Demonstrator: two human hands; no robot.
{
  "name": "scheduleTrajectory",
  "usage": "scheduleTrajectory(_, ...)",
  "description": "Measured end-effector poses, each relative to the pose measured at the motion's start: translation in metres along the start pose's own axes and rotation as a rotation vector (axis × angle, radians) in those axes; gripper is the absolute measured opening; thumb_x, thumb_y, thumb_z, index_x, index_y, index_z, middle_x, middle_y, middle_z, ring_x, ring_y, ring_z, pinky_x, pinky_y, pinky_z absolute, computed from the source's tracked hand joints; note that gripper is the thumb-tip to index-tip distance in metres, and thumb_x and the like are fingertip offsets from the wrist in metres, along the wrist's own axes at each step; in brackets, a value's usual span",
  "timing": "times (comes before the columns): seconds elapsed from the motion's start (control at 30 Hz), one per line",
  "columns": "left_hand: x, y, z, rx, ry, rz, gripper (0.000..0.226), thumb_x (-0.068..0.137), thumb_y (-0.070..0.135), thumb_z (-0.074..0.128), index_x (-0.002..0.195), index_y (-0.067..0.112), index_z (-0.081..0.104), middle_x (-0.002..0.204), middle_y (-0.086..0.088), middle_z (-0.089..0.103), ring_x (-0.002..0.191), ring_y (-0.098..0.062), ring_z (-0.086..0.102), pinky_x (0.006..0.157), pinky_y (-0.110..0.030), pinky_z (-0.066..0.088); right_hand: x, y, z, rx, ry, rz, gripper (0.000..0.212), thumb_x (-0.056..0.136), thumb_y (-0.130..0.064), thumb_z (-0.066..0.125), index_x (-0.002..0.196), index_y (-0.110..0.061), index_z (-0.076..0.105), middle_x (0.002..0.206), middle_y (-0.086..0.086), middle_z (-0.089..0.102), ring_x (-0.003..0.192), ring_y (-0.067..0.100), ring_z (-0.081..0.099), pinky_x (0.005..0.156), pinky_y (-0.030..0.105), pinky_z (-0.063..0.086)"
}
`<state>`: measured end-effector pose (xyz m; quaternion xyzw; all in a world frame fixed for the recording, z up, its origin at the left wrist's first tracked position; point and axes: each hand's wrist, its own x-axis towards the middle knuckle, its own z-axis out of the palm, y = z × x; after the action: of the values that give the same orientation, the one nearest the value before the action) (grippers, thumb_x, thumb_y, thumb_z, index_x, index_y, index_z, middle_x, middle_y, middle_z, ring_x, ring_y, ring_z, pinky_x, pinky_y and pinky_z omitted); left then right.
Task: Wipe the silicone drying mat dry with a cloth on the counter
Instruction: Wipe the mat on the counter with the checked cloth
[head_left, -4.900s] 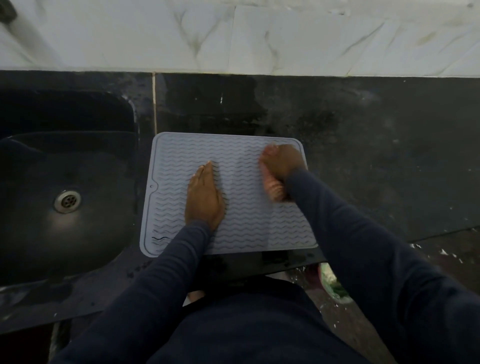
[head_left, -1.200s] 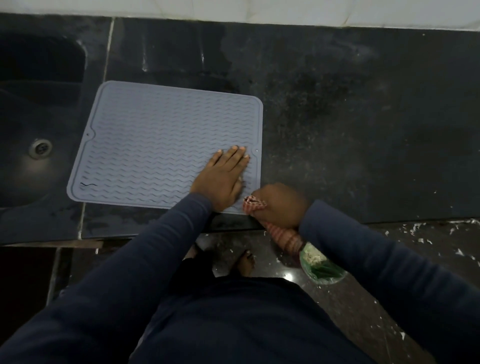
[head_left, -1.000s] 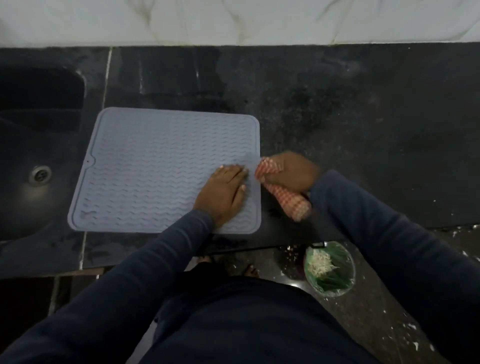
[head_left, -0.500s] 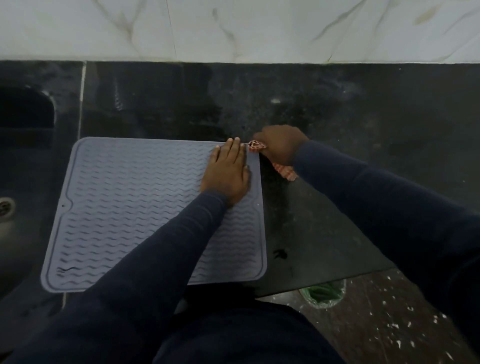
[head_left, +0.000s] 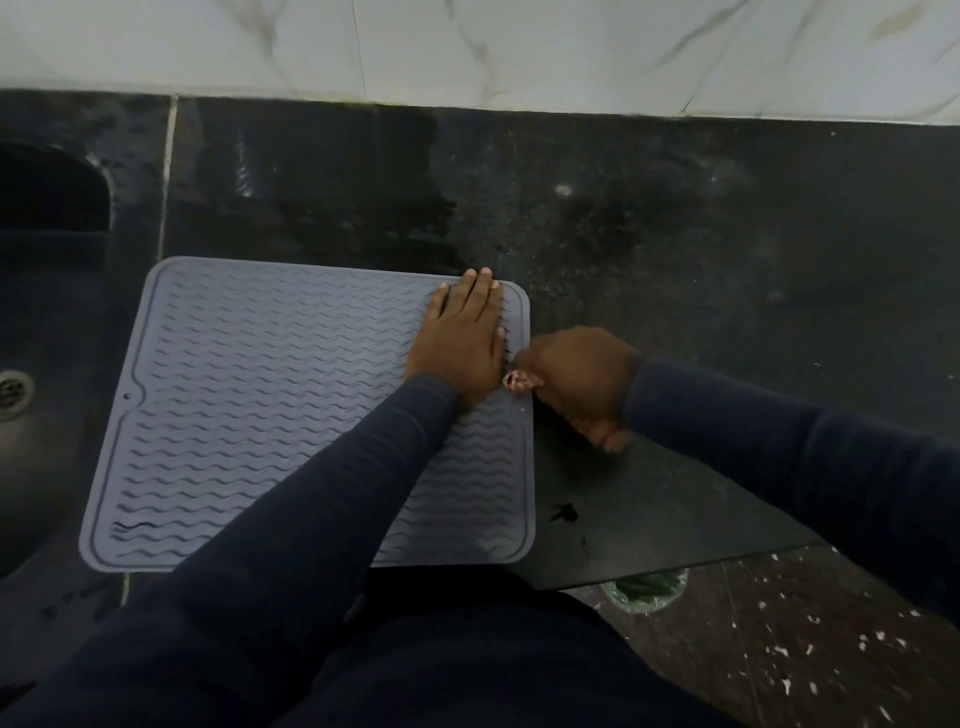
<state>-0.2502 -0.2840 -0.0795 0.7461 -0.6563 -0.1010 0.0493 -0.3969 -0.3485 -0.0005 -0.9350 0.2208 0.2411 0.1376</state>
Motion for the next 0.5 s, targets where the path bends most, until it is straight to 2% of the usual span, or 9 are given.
scheduleTrajectory(0.1,-0.001,-0.001,-0.002,-0.006,-0.002,-0.004,0.059,0.100,0.033,0.023,0.153,0.010,0.010,0.162,-0.007,0.007,0.149,-0.021,0.003,0.119,-0.039,-0.002,-0.018,-0.011,0.005,0.053,-0.076,-0.031,0.024,0.097,-0.036,0.047,0.114,-0.026,0.061,0.111,-0.002,0.062,0.100,0.018,0.060,0.085,0.034,0.048)
scheduleTrajectory(0.17,-0.001,-0.001,-0.004,-0.024,0.008,-0.004,0.058,0.101,0.032,0.024,0.153,0.010,0.012,0.162,-0.007,0.008,0.149,-0.021,0.004,0.120,-0.039,-0.001,-0.018,-0.005,-0.010,0.210,-0.163,0.012,0.023,0.098,-0.040,0.046,0.104,-0.029,0.064,0.103,-0.005,0.065,0.095,0.014,0.061,0.086,0.034,0.049)
scheduleTrajectory(0.23,-0.001,-0.001,-0.006,-0.051,0.014,-0.002,0.056,0.101,0.032,0.023,0.153,0.011,0.014,0.161,-0.006,0.010,0.149,-0.020,0.005,0.120,-0.038,-0.001,-0.003,0.009,-0.026,0.295,-0.101,0.099,0.023,0.098,-0.044,0.045,0.091,-0.031,0.063,0.094,-0.007,0.063,0.090,0.012,0.060,0.084,0.034,0.047)
scheduleTrajectory(0.27,-0.001,-0.001,-0.006,-0.062,0.014,-0.005,0.055,0.102,0.032,0.022,0.152,0.011,0.015,0.161,-0.005,0.011,0.149,-0.019,0.005,0.119,-0.037,-0.002,0.010,0.019,-0.031,0.256,-0.006,0.157,0.023,0.098,-0.045,0.044,0.093,-0.031,0.062,0.095,-0.005,0.062,0.091,0.015,0.060,0.084,0.035,0.047)
scheduleTrajectory(0.33,-0.002,0.000,-0.007,-0.058,0.008,-0.011,0.055,0.102,0.033,0.022,0.152,0.012,0.016,0.161,-0.005,0.012,0.149,-0.019,0.005,0.119,-0.037,-0.002,0.035,0.034,-0.036,0.080,0.171,0.261,0.027,0.099,-0.041,0.044,0.109,-0.023,0.062,0.108,0.004,0.063,0.099,0.023,0.060,0.086,0.037,0.047)
scheduleTrajectory(0.4,-0.001,0.001,-0.005,-0.044,0.001,-0.008,0.056,0.101,0.033,0.023,0.152,0.012,0.016,0.161,-0.005,0.011,0.149,-0.020,0.005,0.118,-0.037,-0.003,0.049,0.035,-0.033,-0.032,0.190,0.268,0.028,0.098,-0.036,0.046,0.117,-0.020,0.059,0.117,0.008,0.063,0.105,0.028,0.059,0.083,0.035,0.044)
scheduleTrajectory(0.5,0.000,-0.001,-0.005,-0.049,-0.016,-0.006,0.058,0.100,0.035,0.027,0.152,0.012,0.018,0.161,-0.006,0.012,0.149,-0.020,0.005,0.119,-0.038,-0.002,0.042,0.016,-0.020,-0.115,0.156,0.219,0.028,0.099,-0.038,0.044,0.115,-0.020,0.060,0.113,0.008,0.062,0.101,0.027,0.060,0.077,0.034,0.042)
